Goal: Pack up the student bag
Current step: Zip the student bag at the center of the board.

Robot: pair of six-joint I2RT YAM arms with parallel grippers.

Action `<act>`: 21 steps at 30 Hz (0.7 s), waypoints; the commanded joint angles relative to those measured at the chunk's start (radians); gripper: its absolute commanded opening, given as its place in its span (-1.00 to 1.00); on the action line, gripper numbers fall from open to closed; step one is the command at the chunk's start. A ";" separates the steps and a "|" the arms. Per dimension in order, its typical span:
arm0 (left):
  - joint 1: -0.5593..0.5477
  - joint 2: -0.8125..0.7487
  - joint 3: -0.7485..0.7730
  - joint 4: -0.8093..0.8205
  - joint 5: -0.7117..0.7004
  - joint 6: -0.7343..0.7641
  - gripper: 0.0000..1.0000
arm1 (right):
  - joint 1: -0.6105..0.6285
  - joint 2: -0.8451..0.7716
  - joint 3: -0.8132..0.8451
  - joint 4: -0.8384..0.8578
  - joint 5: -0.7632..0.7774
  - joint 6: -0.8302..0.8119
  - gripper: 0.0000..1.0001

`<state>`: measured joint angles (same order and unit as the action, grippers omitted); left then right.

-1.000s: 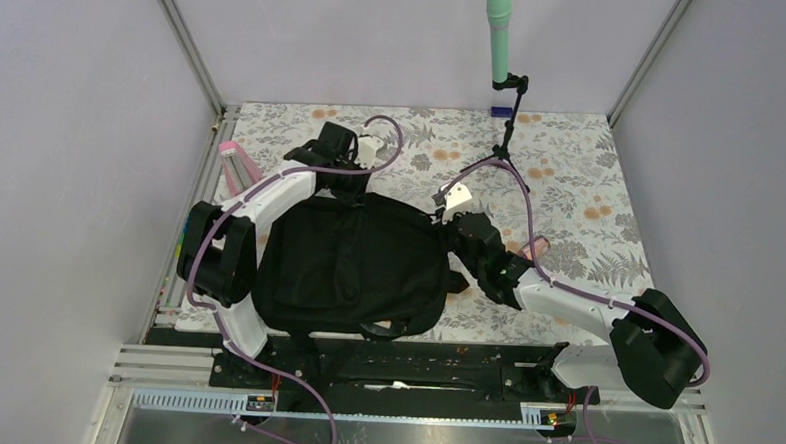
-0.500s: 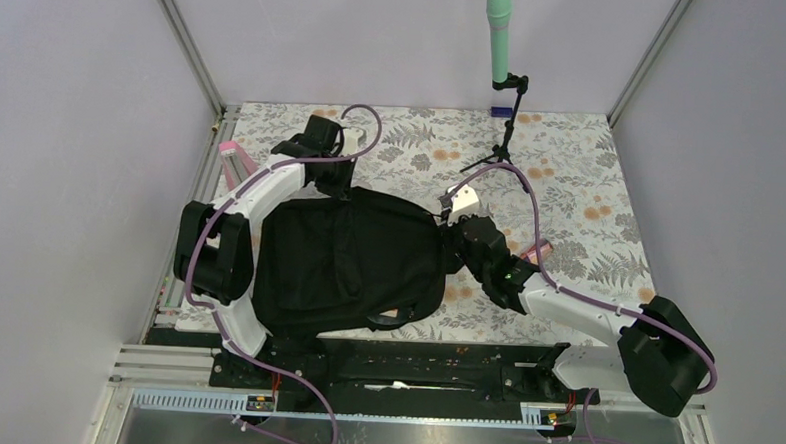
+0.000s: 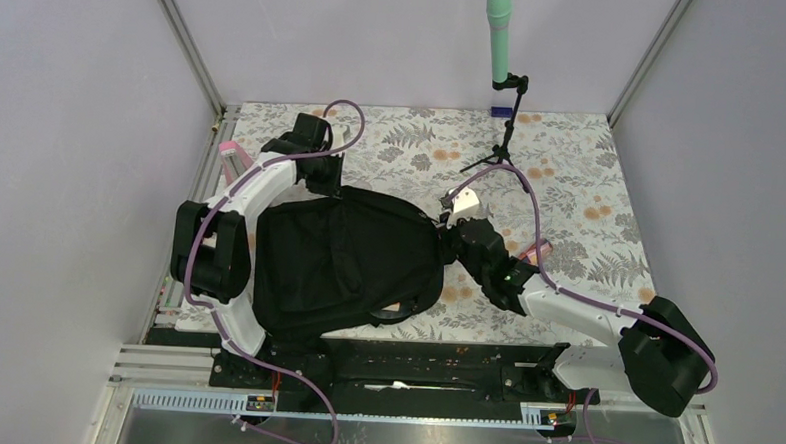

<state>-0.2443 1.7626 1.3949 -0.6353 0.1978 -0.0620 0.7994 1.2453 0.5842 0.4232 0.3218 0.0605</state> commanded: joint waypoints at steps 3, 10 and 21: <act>0.058 -0.096 0.029 0.069 -0.063 0.031 -0.47 | 0.022 0.014 0.055 -0.027 0.049 -0.009 -1.00; -0.017 -0.252 -0.090 0.311 0.100 0.168 0.44 | 0.021 0.027 0.120 -0.042 0.036 -0.055 -1.00; -0.113 -0.065 0.002 0.356 0.489 0.283 0.62 | 0.021 0.016 0.108 -0.030 0.019 -0.051 -1.00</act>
<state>-0.3313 1.5879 1.3102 -0.2619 0.5354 0.1448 0.8162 1.2747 0.6643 0.3695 0.3317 0.0193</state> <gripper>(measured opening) 0.814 0.022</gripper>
